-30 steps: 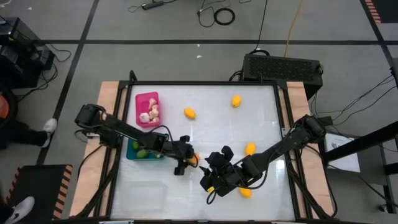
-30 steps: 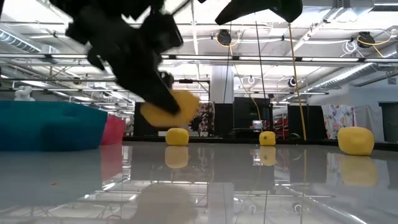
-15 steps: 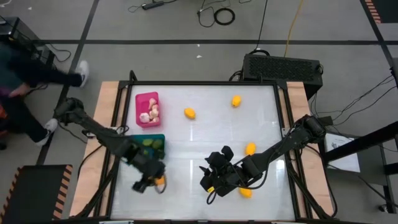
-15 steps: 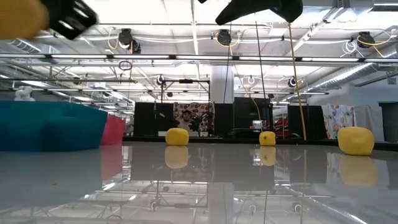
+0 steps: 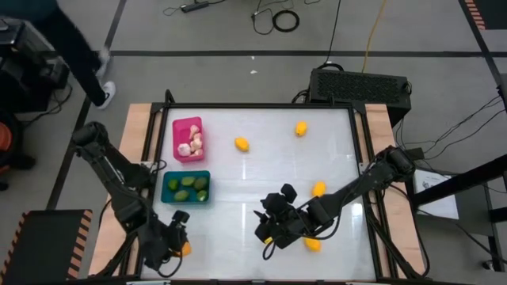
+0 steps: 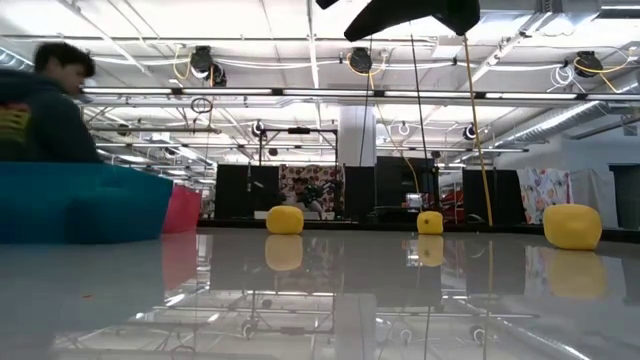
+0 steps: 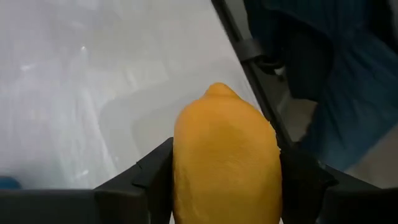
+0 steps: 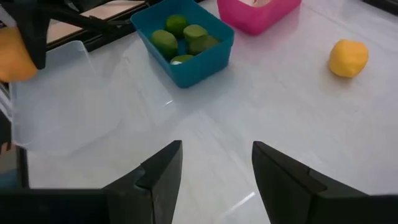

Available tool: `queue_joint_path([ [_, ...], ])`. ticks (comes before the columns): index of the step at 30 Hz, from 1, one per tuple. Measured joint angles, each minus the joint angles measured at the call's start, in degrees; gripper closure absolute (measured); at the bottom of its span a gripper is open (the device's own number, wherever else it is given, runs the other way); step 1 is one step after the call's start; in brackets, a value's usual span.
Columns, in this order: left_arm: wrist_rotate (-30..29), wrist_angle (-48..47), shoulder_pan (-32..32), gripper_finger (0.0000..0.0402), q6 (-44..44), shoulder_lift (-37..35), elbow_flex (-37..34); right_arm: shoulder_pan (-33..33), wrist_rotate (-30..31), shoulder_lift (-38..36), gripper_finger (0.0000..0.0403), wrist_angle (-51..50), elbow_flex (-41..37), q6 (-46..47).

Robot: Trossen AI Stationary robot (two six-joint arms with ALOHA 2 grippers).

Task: Sort produce into baskets
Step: Put the yellow lime into the transparent bin

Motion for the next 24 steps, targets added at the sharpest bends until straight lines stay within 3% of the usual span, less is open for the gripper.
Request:
queue_joint_path([
  [16,-2.3,1.4,-2.5,0.0185,-14.0,9.6,-2.7,-3.4,0.0,0.0,0.0216,0.1,0.0,-3.5],
  [24,-1.4,1.4,-1.9,0.012,-13.9,12.9,-2.7,-3.9,-0.3,0.0,0.0216,0.1,0.0,-3.7],
])
